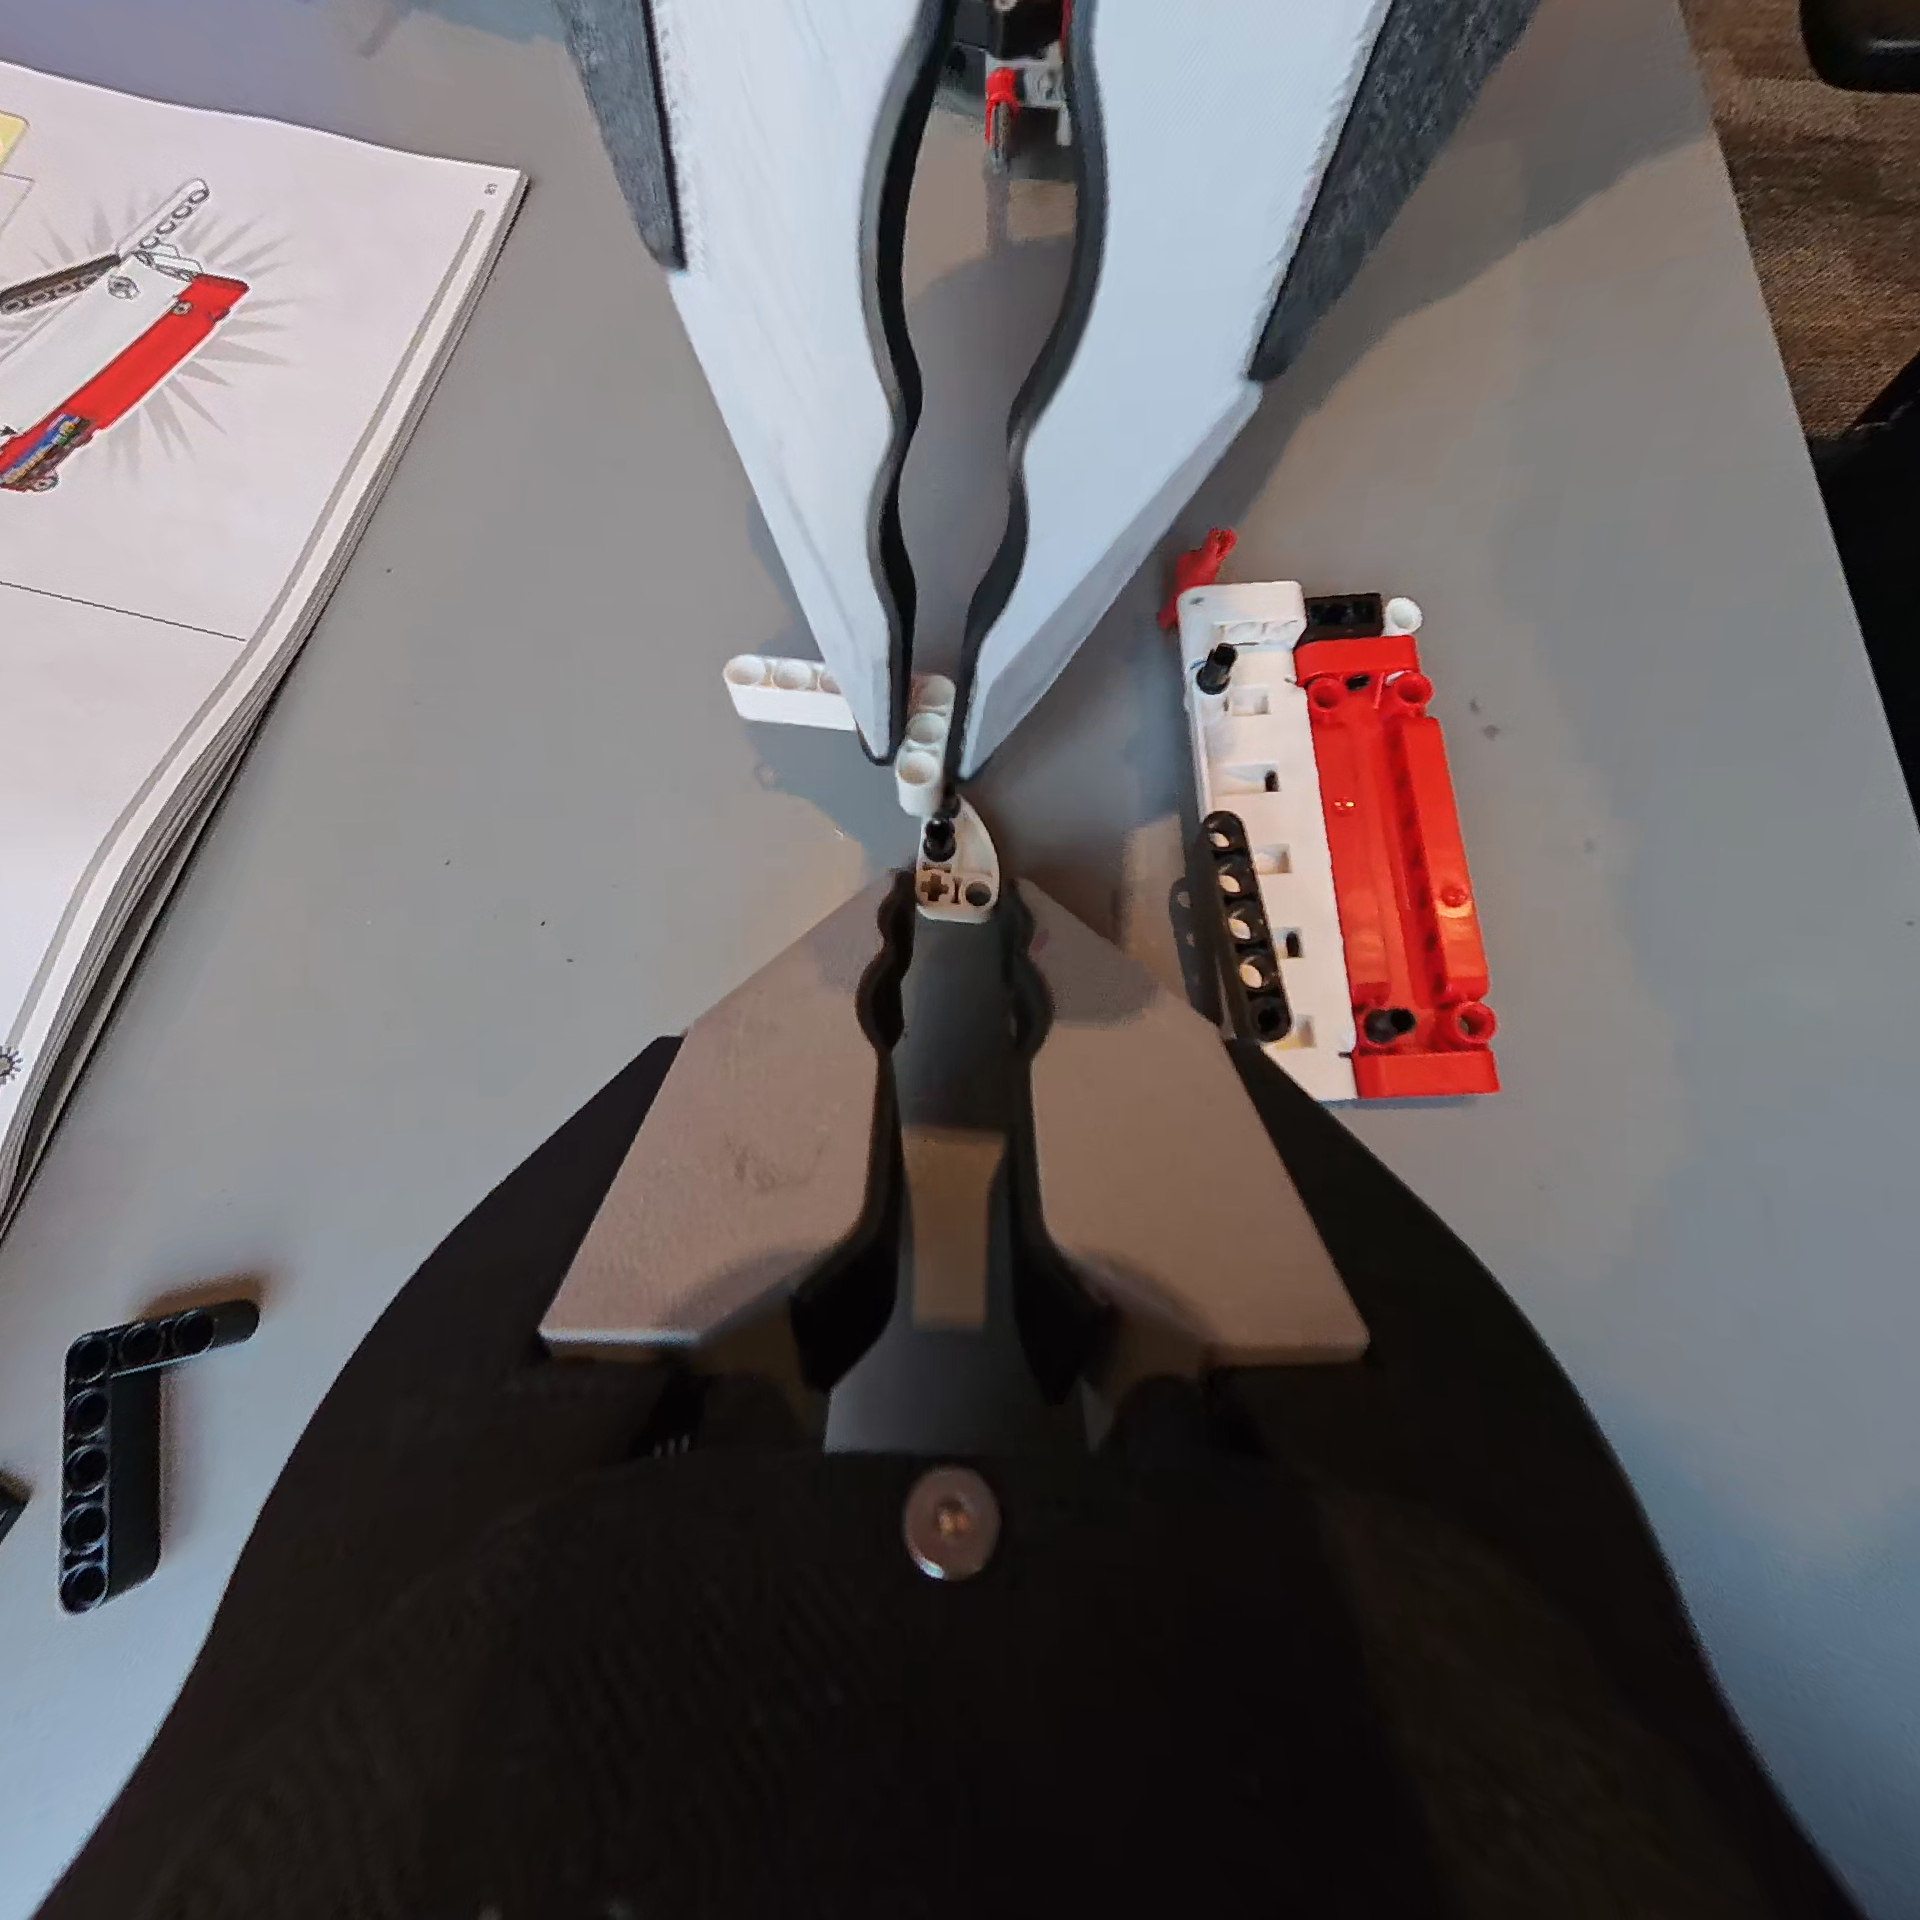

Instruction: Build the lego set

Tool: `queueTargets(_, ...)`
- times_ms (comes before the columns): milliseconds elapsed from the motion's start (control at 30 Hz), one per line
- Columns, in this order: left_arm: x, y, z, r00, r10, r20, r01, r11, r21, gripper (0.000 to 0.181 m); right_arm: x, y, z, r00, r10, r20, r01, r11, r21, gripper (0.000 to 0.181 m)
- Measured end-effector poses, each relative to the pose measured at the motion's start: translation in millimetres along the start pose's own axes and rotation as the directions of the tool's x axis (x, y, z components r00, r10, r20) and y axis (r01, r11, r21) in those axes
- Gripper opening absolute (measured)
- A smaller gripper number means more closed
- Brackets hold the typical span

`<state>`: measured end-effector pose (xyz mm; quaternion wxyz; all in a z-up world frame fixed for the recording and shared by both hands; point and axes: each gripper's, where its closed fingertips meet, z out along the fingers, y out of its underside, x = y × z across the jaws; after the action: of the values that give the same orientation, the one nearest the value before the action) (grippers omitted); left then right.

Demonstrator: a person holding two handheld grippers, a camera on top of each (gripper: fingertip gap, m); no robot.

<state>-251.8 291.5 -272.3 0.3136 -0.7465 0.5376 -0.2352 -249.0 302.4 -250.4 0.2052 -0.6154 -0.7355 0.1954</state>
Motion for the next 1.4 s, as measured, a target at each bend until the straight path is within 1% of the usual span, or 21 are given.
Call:
queueTargets(167,-0.6,-2.1,2.2,1.000,-0.005,0.012,0.005,1.000,0.001,0.013,-3.6,0.7,5.4,0.998,-0.056,-0.009,0.055,0.996,-0.076,0.008)
queueTargets(300,-0.5,-2.1,2.2,1.000,0.000,0.017,0.000,1.000,0.001,0.013,-1.2,3.0,5.0,0.998,-0.066,-0.013,0.064,0.990,-0.124,0.008)
queueTargets(500,-0.4,-2.1,2.3,1.000,-0.005,0.015,0.005,1.000,0.001,0.012,-8.1,-0.9,7.5,0.994,-0.098,0.050,0.105,0.981,-0.162,0.008)
queueTargets(600,-0.3,-2.2,2.1,1.000,0.003,0.022,-0.003,1.000,0.002,0.013,-0.9,4.0,4.9,0.995,-0.092,0.043,0.099,0.973,-0.207,0.008)
queueTargets(667,-0.2,-2.2,2.2,1.000,0.005,0.023,-0.005,1.000,0.002,0.013,-3.4,5.3,4.3,0.994,-0.089,0.067,0.101,0.973,-0.206,0.008)
queueTargets(1100,0.1,-2.0,1.9,1.000,0.003,0.022,-0.003,1.000,0.001,0.013,-3.5,5.4,6.2,0.993,-0.083,0.088,0.102,0.965,-0.240,0.008)
queueTargets(1267,0.0,-1.9,1.7,1.000,-0.015,0.008,0.015,1.000,0.002,0.013,-4.2,5.6,7.3,0.990,-0.016,0.141,0.052,0.965,-0.256,0.007)
queueTargets(1400,-0.1,-1.7,1.4,1.000,-0.021,0.007,0.021,1.000,0.004,0.012,-5.3,6.8,10.4,0.990,0.025,0.140,0.012,0.967,-0.255,0.007)
